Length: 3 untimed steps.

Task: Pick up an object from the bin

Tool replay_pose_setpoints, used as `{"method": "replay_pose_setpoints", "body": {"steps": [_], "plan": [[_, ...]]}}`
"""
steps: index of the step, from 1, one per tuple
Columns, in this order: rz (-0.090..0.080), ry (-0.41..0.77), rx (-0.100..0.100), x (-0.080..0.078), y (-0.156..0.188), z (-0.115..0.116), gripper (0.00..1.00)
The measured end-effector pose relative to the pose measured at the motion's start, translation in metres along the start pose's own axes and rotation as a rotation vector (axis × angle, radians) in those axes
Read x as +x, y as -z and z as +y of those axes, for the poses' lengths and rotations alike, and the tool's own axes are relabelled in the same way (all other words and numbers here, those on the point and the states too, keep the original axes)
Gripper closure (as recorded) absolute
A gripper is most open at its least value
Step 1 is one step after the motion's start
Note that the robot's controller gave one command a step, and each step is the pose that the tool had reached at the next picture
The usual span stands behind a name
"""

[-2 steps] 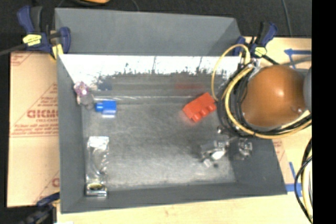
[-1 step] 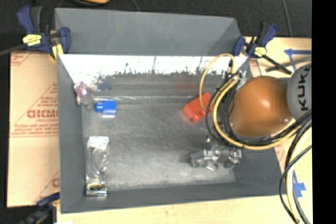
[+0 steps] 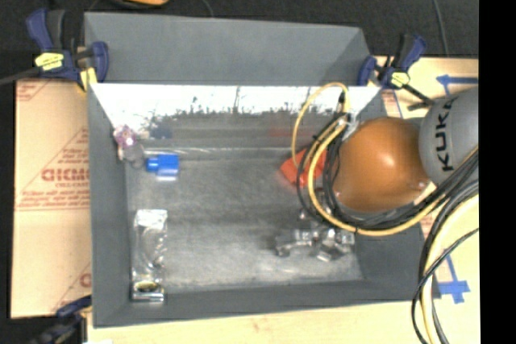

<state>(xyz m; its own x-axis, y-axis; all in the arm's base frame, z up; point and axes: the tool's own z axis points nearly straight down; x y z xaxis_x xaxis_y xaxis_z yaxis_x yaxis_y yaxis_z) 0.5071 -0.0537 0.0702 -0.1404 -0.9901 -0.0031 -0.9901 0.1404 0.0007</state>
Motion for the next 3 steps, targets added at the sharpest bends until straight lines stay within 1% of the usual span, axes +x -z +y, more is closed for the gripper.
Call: {"method": "replay_pose_setpoints", "body": {"steps": [1, 2, 3], "plan": [[0.001, -0.004, 0.001, 0.002, 0.000, 0.000, 1.00], [0.002, -0.006, 0.003, 0.002, 0.008, -0.001, 1.00], [0.002, -0.010, 0.005, 0.003, 0.030, -0.002, 1.00]]}}
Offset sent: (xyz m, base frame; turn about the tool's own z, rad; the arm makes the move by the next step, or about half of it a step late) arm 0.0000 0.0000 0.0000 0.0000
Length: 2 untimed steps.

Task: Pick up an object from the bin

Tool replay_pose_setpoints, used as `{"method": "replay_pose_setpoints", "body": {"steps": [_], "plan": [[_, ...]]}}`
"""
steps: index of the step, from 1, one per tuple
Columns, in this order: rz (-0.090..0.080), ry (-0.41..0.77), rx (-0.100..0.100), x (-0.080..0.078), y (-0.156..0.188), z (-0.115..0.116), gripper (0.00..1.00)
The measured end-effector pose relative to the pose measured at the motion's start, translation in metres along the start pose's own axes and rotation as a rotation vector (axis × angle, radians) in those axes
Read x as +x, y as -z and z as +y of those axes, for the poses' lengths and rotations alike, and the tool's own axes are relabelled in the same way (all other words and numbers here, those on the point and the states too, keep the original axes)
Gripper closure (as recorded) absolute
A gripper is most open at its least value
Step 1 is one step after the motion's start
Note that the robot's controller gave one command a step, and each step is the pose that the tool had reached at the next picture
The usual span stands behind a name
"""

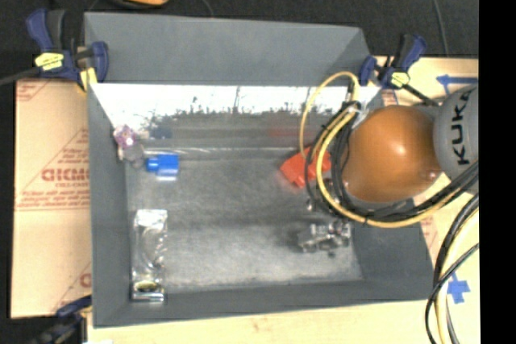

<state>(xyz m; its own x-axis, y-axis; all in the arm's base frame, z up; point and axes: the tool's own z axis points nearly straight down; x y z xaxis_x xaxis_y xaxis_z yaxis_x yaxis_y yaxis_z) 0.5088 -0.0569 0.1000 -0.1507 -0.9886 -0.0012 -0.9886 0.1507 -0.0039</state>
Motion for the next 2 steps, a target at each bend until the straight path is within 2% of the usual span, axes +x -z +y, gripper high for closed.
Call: {"method": "replay_pose_setpoints", "body": {"steps": [1, 2], "plan": [[0.000, -0.003, 0.002, 0.000, 0.059, -0.002, 1.00], [0.000, -0.007, 0.002, 0.001, 0.096, -0.003, 1.00]]}}
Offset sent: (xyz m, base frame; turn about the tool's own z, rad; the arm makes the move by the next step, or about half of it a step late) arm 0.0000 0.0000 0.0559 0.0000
